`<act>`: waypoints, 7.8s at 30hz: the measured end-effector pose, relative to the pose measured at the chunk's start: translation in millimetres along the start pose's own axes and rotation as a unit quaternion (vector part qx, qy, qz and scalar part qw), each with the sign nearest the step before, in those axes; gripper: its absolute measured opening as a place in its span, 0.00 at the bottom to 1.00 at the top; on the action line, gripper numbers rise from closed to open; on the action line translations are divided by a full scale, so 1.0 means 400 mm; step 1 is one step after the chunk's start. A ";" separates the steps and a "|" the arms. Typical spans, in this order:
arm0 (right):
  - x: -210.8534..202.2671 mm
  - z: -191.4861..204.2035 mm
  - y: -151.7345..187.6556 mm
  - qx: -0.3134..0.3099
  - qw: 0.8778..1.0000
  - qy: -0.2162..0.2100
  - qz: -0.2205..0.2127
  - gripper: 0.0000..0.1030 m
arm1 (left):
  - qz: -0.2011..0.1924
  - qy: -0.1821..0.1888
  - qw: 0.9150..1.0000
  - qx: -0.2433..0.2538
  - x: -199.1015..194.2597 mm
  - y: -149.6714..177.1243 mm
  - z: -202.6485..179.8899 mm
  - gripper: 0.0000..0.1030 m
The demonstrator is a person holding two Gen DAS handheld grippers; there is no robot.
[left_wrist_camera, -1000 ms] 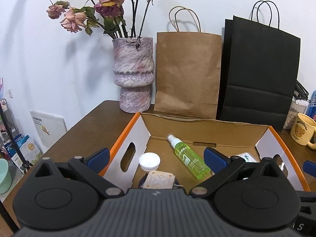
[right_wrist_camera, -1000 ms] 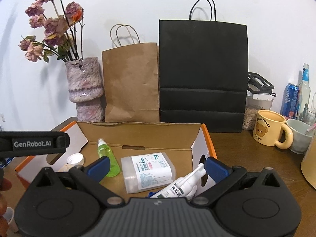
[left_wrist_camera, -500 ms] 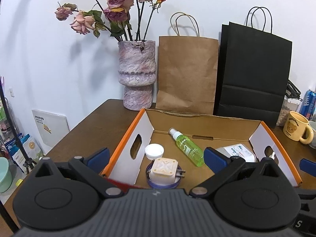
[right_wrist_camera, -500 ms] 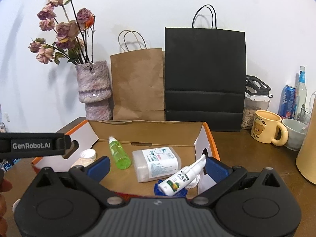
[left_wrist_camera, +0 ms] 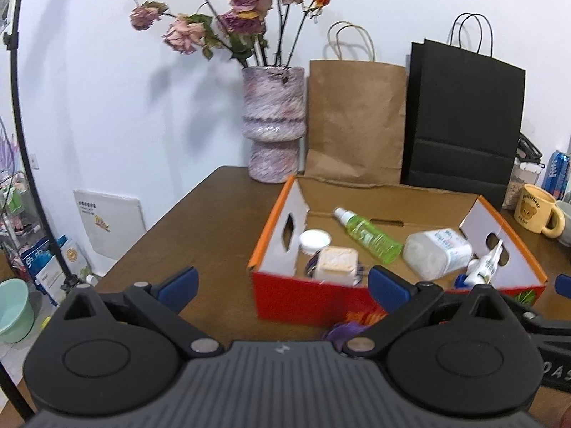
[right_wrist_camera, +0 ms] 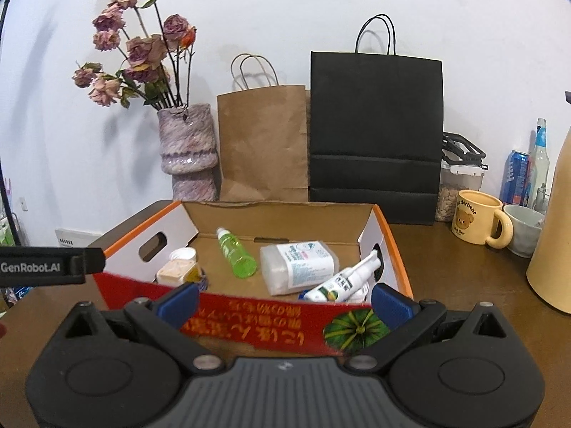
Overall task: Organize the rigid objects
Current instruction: 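Move both open tools back from the box toward the tape roll and purple cap, then grasp the white tape roll with the left tool while the right tool grasps the purple cap, then carry the tape roll and purple cap with both tools over the box, then lower and release the tape roll and purple cap into the box with both tools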
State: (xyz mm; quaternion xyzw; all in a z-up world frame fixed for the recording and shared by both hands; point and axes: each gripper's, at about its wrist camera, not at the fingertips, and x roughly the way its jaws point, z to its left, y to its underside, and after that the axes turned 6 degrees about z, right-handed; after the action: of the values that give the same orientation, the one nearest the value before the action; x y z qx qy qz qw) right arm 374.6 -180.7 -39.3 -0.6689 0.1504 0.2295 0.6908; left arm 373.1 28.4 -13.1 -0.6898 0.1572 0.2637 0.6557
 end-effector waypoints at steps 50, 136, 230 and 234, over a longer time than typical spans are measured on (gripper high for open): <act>0.004 0.101 0.139 -0.015 0.998 -0.006 0.062 1.00 | 0.099 0.025 0.995 0.024 0.098 0.164 0.117 0.43; 0.028 0.240 0.104 -0.039 0.996 -0.067 0.053 0.51 | 0.006 -0.019 1.000 -0.010 0.026 0.134 0.202 0.43; 0.232 -0.026 -0.116 -0.003 1.000 -0.007 -0.020 0.52 | -0.024 0.028 0.999 0.030 0.260 -0.139 -0.163 0.57; 0.229 -0.036 -0.113 0.007 1.000 0.002 -0.024 0.92 | -0.033 0.020 0.999 0.027 0.254 -0.140 -0.156 0.94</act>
State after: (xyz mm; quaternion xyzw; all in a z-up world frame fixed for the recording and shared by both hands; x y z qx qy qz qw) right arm 477.2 -184.4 -48.7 -0.6682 0.1375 0.2107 0.7001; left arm 496.7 -15.1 -25.0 -0.6818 0.1547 0.2233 0.6793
